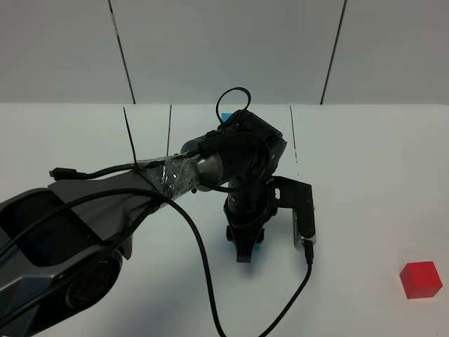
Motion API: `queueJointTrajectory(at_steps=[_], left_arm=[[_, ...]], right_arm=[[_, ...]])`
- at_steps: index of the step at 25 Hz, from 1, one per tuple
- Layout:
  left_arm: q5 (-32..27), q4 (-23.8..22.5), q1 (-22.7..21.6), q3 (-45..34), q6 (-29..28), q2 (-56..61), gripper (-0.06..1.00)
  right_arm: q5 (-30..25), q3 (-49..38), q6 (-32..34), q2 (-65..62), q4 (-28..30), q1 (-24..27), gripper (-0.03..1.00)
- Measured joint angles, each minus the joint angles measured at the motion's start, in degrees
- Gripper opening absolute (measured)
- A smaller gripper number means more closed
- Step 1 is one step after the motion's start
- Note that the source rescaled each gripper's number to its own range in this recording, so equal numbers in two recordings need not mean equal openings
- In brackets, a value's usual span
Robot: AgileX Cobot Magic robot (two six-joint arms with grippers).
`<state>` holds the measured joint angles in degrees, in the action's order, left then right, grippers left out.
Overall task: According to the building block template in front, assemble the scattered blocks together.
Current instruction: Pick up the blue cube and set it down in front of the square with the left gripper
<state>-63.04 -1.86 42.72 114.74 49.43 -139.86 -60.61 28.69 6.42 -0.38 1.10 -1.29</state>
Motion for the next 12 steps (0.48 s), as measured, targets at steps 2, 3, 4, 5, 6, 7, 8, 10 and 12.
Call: queueJointTrajectory(at_steps=[2,3,4,5,6,7,8,10,12], left_arm=[[0.07,0.00,0.00,0.00,0.00,0.00,0.00],[0.07,0.00,0.00,0.00,0.00,0.00,0.00],[0.09,0.00,0.00,0.00,0.00,0.00,0.00],[0.14,0.00,0.00,0.00,-0.05,0.00,0.00],[0.16,0.00,0.00,0.00,-0.05,0.00,0.00],[0.16,0.00,0.00,0.00,-0.21,0.00,0.00],[0.20,0.00,0.00,0.00,-0.66,0.00,0.00],[0.27,0.00,0.00,0.00,-2.18,0.00,0.00],[0.53,0.00,0.00,0.04,-4.09,-0.09,0.00]], right_arm=[[0.00,0.00,0.00,0.00,0.00,0.00,1.00],[0.00,0.00,0.00,0.00,0.00,0.00,1.00],[0.00,0.00,0.00,0.00,0.00,0.00,1.00],[0.00,0.00,0.00,0.00,0.00,0.00,1.00],[0.00,0.00,0.00,0.00,0.00,0.00,1.00],[0.00,0.00,0.00,0.00,0.00,0.00,1.00],[0.00,0.00,0.00,0.00,0.00,0.00,1.00],[0.00,0.00,0.00,0.00,0.00,0.00,1.00],[0.00,0.00,0.00,0.00,0.00,0.00,1.00]])
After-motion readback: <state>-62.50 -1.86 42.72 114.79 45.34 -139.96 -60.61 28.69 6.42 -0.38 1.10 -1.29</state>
